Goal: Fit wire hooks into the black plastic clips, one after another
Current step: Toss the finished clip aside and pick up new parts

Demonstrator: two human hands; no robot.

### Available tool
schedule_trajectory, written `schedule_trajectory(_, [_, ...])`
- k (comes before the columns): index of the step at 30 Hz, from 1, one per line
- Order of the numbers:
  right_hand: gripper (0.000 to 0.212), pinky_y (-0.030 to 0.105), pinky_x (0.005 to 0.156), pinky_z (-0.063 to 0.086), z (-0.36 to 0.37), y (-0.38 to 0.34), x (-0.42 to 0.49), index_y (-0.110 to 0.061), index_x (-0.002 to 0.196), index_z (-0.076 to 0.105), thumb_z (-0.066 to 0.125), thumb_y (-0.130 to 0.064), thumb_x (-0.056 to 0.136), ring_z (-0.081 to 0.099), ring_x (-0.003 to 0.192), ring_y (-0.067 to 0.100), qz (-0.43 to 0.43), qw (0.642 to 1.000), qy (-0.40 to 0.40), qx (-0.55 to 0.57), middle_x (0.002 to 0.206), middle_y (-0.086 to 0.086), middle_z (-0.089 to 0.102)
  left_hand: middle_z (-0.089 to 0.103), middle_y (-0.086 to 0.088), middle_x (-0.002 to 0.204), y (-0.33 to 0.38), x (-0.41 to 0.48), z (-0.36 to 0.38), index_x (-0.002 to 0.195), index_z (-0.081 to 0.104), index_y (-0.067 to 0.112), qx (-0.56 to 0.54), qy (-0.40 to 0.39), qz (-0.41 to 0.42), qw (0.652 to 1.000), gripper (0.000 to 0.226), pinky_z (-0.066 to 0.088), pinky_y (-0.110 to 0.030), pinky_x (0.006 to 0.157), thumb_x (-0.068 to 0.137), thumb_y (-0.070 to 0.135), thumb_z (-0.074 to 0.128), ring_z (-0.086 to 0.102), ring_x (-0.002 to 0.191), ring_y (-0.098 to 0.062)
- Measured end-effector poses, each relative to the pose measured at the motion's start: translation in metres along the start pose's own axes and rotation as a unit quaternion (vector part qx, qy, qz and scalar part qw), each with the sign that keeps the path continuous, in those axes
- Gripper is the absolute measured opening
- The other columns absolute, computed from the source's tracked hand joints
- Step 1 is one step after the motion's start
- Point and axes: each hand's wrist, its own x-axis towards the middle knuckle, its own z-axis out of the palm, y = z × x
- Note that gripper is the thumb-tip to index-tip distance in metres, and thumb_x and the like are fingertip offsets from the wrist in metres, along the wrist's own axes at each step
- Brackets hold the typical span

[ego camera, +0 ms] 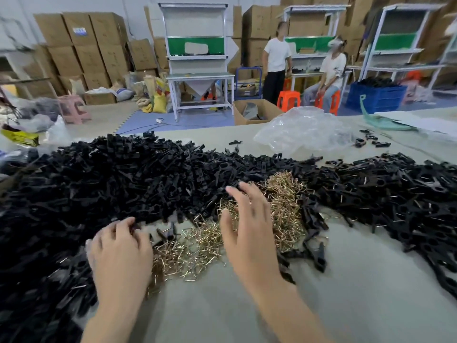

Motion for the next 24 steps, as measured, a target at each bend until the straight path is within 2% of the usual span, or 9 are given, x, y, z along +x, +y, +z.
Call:
schedule_trajectory(2, [0.036, 0.034, 0.121, 0.029, 0.021, -0.010, -0.011, -0.018, 0.138, 0.054, 0.052, -0.019, 0.103, 0.035, 0.143, 0.019, -0.021, 0.997, -0.079, 0.018, 0.145, 0.003, 0.048, 0.048, -0.033, 0.140, -0.013, 0.006, -0.005, 0.131, 0.060, -0.001, 0.056, 0.025, -0.038, 0.997, 0.041, 0.012, -0.065, 0.115, 0.091, 0.010, 0.061, 0.034, 0.136, -0.052])
schedule_trajectory(4, [0.036, 0.033, 0.120, 0.029, 0.033, -0.010, -0.015, -0.020, 0.139, 0.054, 0.049, -0.019, 0.103, 0.035, 0.140, 0.015, -0.037, 0.987, -0.155, 0.025, 0.144, 0.000, 0.048, 0.033, -0.036, 0.150, -0.024, 0.014, -0.009, 0.139, 0.053, 0.001, 0.087, -0.005, -0.090, 0.992, 0.048, 0.009, -0.065, 0.116, 0.094, 0.018, 0.057, 0.023, 0.141, -0.054])
schedule_trajectory(7, [0.036, 0.027, 0.117, 0.030, 0.038, -0.002, -0.016, -0.025, 0.136, 0.056, 0.043, -0.021, 0.103, 0.037, 0.134, 0.007, -0.055, 0.975, -0.212, 0.036, 0.139, -0.008, 0.050, 0.028, -0.035, 0.152, -0.033, 0.021, -0.008, 0.137, 0.056, 0.005, 0.124, -0.058, -0.112, 0.984, 0.046, 0.022, -0.059, 0.113, 0.098, 0.030, 0.053, 0.035, 0.133, -0.052])
schedule_trajectory(9, [0.036, 0.019, 0.113, 0.030, 0.038, 0.002, -0.016, -0.029, 0.134, 0.057, 0.042, -0.021, 0.102, 0.036, 0.128, 0.000, -0.049, 0.975, -0.211, 0.046, 0.133, -0.014, 0.051, 0.042, -0.030, 0.143, -0.033, 0.021, -0.004, 0.126, 0.065, 0.005, 0.152, -0.062, -0.078, 0.983, 0.040, 0.032, -0.056, 0.104, 0.098, 0.032, 0.054, 0.046, 0.121, -0.049])
schedule_trajectory(13, [0.033, 0.008, 0.104, 0.027, 0.039, 0.003, -0.016, -0.032, 0.127, 0.059, 0.042, -0.021, 0.100, 0.035, 0.121, -0.005, -0.033, 0.978, -0.196, 0.058, 0.126, -0.018, 0.052, 0.056, -0.014, 0.127, -0.035, 0.024, -0.003, 0.120, 0.067, 0.019, 0.194, -0.076, -0.028, 0.978, 0.037, 0.037, -0.049, 0.095, 0.097, 0.044, 0.053, 0.048, 0.117, -0.037])
schedule_trajectory(18, [0.031, 0.004, 0.100, 0.026, 0.040, 0.004, -0.016, -0.028, 0.125, 0.062, 0.046, -0.019, 0.100, 0.033, 0.119, -0.008, -0.030, 0.980, -0.188, 0.054, 0.126, -0.017, 0.053, 0.054, -0.019, 0.118, -0.039, 0.030, 0.001, 0.123, 0.063, 0.010, 0.086, -0.016, 0.009, 0.996, 0.033, 0.041, -0.052, 0.089, 0.094, 0.024, 0.064, 0.049, 0.108, -0.040])
schedule_trajectory(20, [0.031, 0.003, 0.100, 0.026, 0.040, 0.005, -0.016, -0.029, 0.124, 0.063, 0.047, -0.018, 0.100, 0.034, 0.119, -0.007, -0.025, 0.981, -0.183, 0.059, 0.126, -0.017, 0.053, 0.047, -0.027, 0.130, -0.041, 0.030, 0.002, 0.127, 0.059, 0.006, 0.109, 0.023, -0.022, 0.994, 0.042, 0.035, -0.059, 0.098, 0.089, 0.023, 0.067, 0.043, 0.119, -0.047])
schedule_trajectory(22, [0.031, 0.002, 0.101, 0.024, 0.040, 0.006, -0.017, -0.030, 0.124, 0.063, 0.047, -0.019, 0.100, 0.034, 0.120, -0.006, -0.023, 0.981, -0.182, 0.059, 0.126, -0.016, 0.053, 0.037, -0.035, 0.143, -0.046, 0.029, 0.001, 0.138, 0.049, 0.003, 0.151, 0.012, -0.092, 0.984, 0.059, 0.015, -0.064, 0.112, 0.089, 0.032, 0.064, 0.027, 0.135, -0.054])
schedule_trajectory(24, [0.031, 0.002, 0.101, 0.023, 0.041, 0.006, -0.017, -0.030, 0.124, 0.063, 0.045, -0.021, 0.100, 0.034, 0.120, -0.006, -0.021, 0.981, -0.183, 0.058, 0.127, -0.016, 0.052, 0.042, -0.042, 0.138, -0.048, 0.029, 0.000, 0.143, 0.043, 0.001, 0.179, -0.022, -0.122, 0.976, 0.064, 0.007, -0.065, 0.115, 0.092, 0.037, 0.059, 0.023, 0.136, -0.060])
